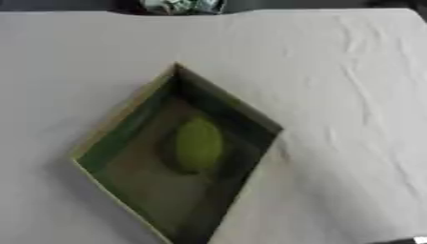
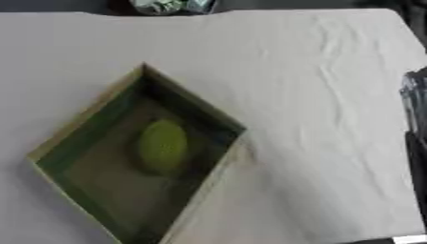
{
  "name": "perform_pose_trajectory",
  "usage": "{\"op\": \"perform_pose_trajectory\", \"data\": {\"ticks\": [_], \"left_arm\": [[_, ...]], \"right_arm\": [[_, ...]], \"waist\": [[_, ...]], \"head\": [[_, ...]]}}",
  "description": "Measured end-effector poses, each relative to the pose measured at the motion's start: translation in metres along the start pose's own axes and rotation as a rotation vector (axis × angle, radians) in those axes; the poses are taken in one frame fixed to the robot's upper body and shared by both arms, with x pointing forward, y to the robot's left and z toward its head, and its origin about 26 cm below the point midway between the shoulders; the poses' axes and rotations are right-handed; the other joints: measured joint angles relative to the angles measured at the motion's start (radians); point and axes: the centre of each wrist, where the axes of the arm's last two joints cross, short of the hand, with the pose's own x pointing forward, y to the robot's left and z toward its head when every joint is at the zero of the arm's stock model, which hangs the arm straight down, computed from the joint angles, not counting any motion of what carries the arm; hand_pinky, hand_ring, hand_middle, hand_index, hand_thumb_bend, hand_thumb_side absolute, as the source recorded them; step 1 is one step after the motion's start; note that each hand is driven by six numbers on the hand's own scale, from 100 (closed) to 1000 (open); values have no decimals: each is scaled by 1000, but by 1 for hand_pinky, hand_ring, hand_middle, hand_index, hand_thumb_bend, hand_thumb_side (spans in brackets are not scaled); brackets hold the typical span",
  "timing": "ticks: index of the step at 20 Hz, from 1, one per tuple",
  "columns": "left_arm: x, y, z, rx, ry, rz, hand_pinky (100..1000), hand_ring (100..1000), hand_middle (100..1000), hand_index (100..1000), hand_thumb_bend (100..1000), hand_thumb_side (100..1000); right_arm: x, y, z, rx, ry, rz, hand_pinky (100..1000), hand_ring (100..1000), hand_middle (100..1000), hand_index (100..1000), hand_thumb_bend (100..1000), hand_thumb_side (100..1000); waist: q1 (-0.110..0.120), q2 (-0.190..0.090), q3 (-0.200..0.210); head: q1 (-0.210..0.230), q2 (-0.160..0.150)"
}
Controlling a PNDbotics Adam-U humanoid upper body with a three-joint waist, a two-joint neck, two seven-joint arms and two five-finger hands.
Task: Pick up objects on the table and place them in the box.
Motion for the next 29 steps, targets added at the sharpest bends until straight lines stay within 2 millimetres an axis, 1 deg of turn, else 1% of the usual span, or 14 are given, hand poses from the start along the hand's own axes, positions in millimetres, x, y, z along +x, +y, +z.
{"op": "perform_pose_trajectory", "data": {"ticks": [4,12,17,24,29], "left_arm": [[0,3,-1,55,-4,16,711,736,663,726,100,629],[0,-2,3,124,-7,-7,711,735,661,725,100,630],[0,-5,5,134,-8,-20,709,730,656,724,100,630],[0,-3,6,134,0,-31,702,715,640,725,100,630],[0,-1,7,135,4,-39,688,688,613,721,100,630]], "right_arm": [[0,1,0,4,0,-2,846,781,737,762,100,523],[0,-1,1,12,3,3,845,779,735,762,100,506],[0,-1,1,13,2,6,840,768,725,760,100,502],[0,-1,1,11,4,7,836,760,713,758,100,505],[0,-1,1,10,6,8,837,756,708,757,100,511]], "waist": [[0,-4,-1],[-1,-14,-3],[-3,-19,-3],[-3,-20,-3],[-2,-20,-3]], "head": [[5,0],[15,1],[26,1],[43,1],[58,11]]}}
